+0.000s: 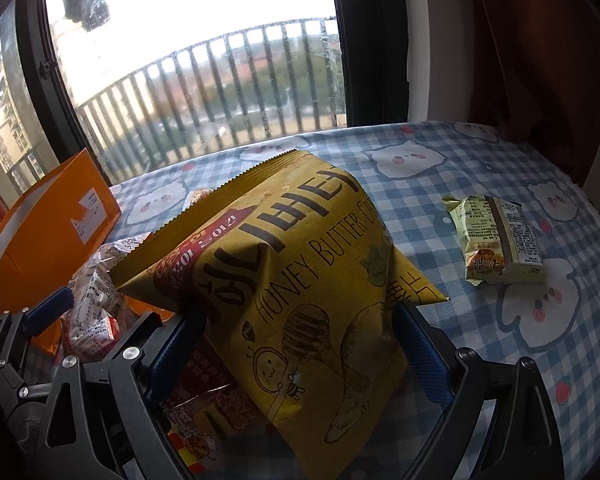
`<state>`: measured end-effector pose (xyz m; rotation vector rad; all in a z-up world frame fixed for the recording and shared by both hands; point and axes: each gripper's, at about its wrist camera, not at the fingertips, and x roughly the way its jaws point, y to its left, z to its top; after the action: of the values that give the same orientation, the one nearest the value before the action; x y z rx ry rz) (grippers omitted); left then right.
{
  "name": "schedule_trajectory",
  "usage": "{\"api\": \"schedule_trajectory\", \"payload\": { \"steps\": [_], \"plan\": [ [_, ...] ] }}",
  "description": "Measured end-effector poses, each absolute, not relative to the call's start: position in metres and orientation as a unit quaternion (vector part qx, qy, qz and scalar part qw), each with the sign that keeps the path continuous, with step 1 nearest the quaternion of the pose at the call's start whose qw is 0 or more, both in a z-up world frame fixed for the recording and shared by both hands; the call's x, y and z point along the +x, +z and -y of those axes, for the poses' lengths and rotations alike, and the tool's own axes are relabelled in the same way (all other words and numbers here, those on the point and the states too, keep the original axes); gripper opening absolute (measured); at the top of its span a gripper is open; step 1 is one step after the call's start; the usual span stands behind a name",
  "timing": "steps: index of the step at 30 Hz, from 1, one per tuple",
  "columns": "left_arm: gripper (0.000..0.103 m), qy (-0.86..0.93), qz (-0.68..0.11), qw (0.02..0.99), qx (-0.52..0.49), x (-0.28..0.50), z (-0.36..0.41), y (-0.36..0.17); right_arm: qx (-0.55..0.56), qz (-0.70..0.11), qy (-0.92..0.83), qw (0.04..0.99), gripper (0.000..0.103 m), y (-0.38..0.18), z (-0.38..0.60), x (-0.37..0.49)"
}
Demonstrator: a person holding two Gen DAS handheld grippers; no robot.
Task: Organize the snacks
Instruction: 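Grasp the white-and-red bread pack with the left tool while the right tool grasps the HONEY BUTTER bag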
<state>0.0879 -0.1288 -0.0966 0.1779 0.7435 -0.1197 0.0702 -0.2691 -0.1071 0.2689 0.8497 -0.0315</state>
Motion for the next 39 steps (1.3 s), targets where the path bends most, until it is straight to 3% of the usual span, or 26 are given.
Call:
{"api": "schedule_trajectory", "payload": {
  "steps": [1,7,19,29,31,35,39],
  "plan": [
    [0.096,-0.060,-0.363,0.926,0.086,0.088,0.128,-0.097,0.126,-0.409,-0.013,0.904,0.074,-0.106,0.267,0.070],
    [0.096,-0.065,-0.364,0.927,0.064,0.087,0.119,-0.093,0.114,-0.393,-0.025,0.912,0.059,-0.097,0.261,0.065],
    [0.096,-0.054,-0.363,0.930,0.007,0.088,0.076,-0.081,0.093,-0.340,-0.026,0.935,0.057,-0.057,0.226,0.061],
    [0.095,-0.055,-0.378,0.924,0.014,0.089,0.075,-0.090,0.093,-0.354,-0.010,0.930,0.057,-0.066,0.203,0.081],
    [0.092,-0.059,-0.386,0.920,-0.006,0.090,0.071,-0.092,0.093,-0.360,-0.007,0.928,0.057,-0.070,0.201,0.084],
    [0.075,-0.074,-0.405,0.910,-0.050,0.092,0.063,-0.098,0.085,-0.354,-0.017,0.931,0.057,-0.073,0.201,0.085],
    [0.068,-0.076,-0.407,0.910,-0.035,0.087,0.068,-0.100,0.083,-0.352,-0.022,0.932,0.058,-0.076,0.201,0.084]
  ]
}}
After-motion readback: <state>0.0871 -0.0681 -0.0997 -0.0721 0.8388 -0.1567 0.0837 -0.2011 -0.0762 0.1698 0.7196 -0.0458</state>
